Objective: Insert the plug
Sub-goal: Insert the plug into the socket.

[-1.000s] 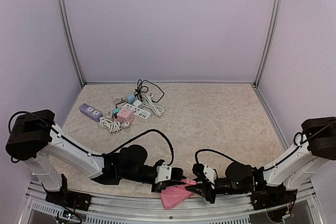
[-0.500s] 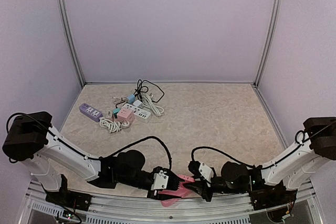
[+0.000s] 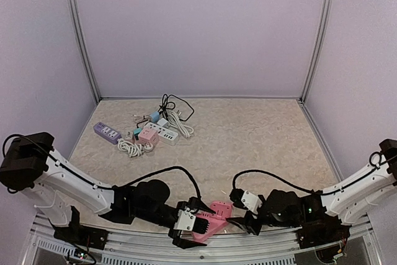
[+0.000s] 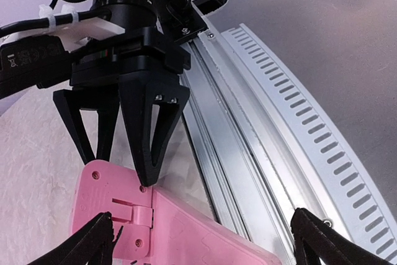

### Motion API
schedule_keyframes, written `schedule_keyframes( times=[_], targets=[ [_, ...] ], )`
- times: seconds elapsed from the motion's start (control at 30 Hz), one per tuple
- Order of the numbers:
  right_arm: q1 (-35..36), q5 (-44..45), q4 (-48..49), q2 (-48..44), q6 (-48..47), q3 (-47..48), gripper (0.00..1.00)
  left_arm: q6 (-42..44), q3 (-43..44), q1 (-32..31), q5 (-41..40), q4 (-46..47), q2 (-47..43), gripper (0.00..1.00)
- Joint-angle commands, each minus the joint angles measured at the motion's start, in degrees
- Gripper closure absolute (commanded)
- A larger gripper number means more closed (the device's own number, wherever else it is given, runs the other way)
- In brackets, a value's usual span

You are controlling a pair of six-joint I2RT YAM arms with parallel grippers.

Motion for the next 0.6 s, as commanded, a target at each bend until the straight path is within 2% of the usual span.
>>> schedule_keyframes(
  times=[0.0,0.03,0.1,0.13,0.27,0.43,0.57],
  targets=[
    [-0.18,2.46,-7.38,-5.36,-1.29,-0.32,0.43,4.49,-0.65,-0.66,-0.99,-2.35,-2.31,0.02],
    [-0.14,2.46,-8.43,-6.81,-1.43,-0.27,0.37,5.41,-0.57,-0.75,-1.12,-2.49,-2.63,0.02],
    [-0.16,2.13,-10.42,-9.90,-1.95,0.02,0.32,7.14,-0.38,-0.80,-1.34,-3.47,-3.53,0.01],
    [-0.13,2.19,-11.55,-11.58,-2.37,0.26,0.23,7.96,-0.21,-0.80,-1.39,-4.39,-3.92,0.01],
    [-0.15,5.02,-15.51,-17.68,-2.90,1.19,0.11,10.85,0.50,-0.80,-1.93,-8.88,-6.42,0.01],
    [-0.17,9.37,-20.14,-20.96,-0.69,3.88,0.09,14.19,2.29,-0.68,-4.59,-17.52,-10.84,0.01],
    [-0.19,10.81,-27.65,-18.16,1.68,11.54,0.11,15.54,7.40,2.02,-6.94,-32.46,-15.97,0.02]
  ],
)
